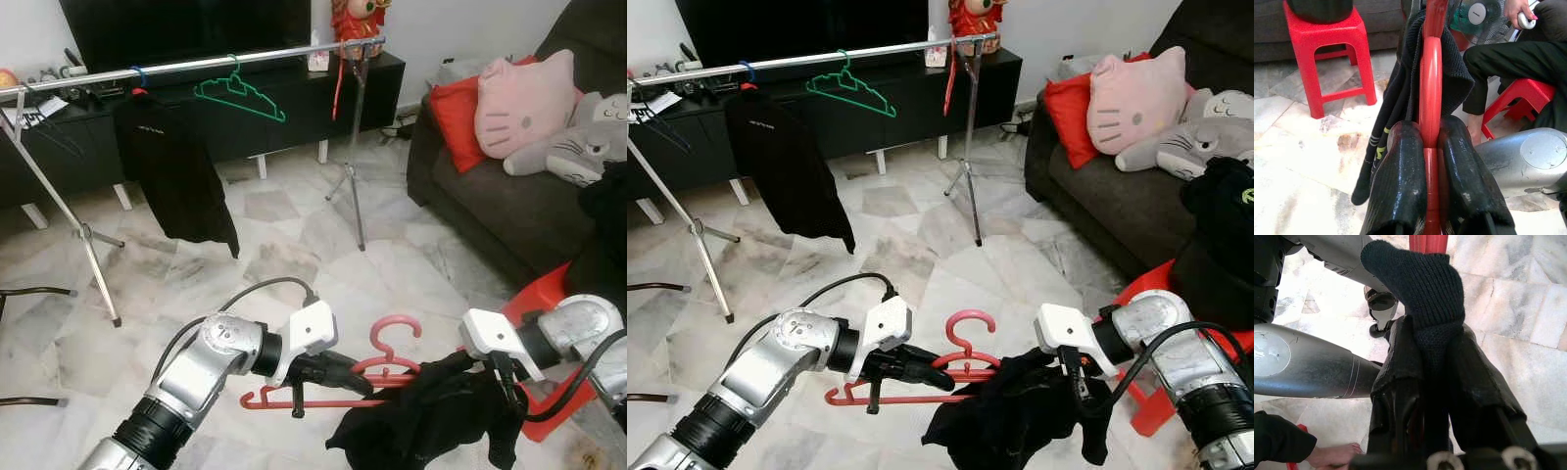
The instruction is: Hang hanger
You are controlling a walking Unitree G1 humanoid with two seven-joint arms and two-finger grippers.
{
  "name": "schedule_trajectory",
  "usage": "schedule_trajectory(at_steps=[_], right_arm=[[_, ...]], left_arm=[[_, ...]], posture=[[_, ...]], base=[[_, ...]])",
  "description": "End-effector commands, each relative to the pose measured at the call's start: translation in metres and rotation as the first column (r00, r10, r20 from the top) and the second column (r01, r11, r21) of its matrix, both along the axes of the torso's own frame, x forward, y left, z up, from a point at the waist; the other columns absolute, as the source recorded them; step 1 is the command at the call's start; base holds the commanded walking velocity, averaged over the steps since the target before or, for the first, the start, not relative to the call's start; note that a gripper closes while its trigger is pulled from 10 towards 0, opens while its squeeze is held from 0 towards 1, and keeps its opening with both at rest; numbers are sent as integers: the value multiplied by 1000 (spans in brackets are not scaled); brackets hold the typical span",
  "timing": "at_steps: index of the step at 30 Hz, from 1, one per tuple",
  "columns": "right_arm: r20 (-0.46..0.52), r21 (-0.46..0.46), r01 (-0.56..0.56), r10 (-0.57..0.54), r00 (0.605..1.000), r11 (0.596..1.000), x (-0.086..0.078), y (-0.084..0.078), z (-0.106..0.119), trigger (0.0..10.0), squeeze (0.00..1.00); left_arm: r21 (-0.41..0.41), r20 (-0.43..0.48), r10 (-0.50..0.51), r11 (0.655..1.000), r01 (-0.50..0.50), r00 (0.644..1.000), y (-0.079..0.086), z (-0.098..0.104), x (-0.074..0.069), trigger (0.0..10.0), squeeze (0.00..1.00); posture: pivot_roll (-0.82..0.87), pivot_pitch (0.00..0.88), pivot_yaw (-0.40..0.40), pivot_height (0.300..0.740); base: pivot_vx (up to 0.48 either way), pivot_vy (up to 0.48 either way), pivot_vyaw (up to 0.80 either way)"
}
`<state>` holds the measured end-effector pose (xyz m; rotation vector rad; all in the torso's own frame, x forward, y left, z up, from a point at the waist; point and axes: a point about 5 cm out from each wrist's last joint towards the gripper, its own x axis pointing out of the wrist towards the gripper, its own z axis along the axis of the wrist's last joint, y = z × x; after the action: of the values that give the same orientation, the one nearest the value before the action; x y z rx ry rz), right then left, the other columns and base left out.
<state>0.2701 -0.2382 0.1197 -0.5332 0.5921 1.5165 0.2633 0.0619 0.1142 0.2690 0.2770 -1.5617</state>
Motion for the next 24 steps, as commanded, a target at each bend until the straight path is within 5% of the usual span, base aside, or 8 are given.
schedule_trajectory(at_steps=[1, 24], right_arm=[[-6, 4, -38, 38, 999, 999, -1, 5, 0, 0, 0], [7, 18, -34, 34, 999, 999, 0, 11, -1, 0, 0]], left_arm=[[-38, 76, -19, 999, 22, 997, -9, 18, 3, 10000, 0], [-31, 87, -21, 999, 24, 996, -11, 19, 5, 10000, 0]], posture=[[-145, 24, -40, 740], [-141, 32, -38, 740]], base=[[0, 0, 0], [0, 0, 0]])
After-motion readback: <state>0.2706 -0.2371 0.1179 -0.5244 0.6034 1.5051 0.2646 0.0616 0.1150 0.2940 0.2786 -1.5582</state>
